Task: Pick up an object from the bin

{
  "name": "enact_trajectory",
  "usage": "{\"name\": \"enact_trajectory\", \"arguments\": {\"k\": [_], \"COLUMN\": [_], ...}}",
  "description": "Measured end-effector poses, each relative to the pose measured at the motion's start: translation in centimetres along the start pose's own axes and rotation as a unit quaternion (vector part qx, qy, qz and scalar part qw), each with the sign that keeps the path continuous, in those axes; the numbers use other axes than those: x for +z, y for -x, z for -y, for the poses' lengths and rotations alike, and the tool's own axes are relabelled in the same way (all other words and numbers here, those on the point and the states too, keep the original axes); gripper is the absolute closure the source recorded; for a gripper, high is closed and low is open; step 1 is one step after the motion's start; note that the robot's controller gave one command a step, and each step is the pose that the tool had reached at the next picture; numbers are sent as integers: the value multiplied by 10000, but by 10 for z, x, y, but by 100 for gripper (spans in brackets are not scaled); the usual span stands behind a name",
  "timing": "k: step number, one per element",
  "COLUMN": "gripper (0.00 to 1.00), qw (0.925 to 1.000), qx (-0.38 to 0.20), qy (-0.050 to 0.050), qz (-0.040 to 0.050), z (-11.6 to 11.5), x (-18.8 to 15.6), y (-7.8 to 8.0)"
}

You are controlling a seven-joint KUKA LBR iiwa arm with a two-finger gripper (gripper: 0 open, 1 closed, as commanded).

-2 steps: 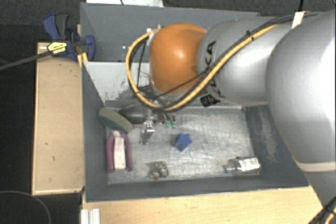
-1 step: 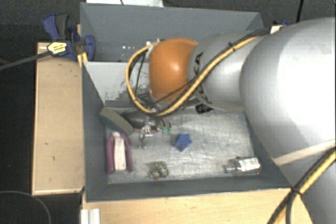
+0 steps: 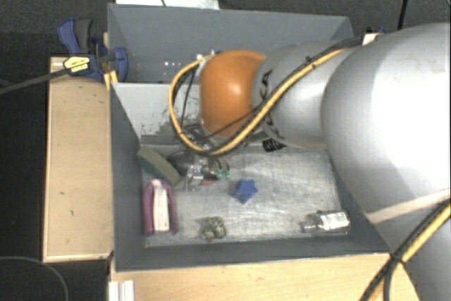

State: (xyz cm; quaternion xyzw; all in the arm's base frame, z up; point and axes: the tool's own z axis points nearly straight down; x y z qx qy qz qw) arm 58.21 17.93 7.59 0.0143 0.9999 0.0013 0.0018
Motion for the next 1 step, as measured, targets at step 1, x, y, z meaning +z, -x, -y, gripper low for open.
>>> {"name": "enact_trajectory", "arguments": {"k": [1], "gripper": [100], "qw": [9999], "qx": [106], "qy": [-5], "qz": [21], "z": [56], "x": [-142], "y": [-49]}}
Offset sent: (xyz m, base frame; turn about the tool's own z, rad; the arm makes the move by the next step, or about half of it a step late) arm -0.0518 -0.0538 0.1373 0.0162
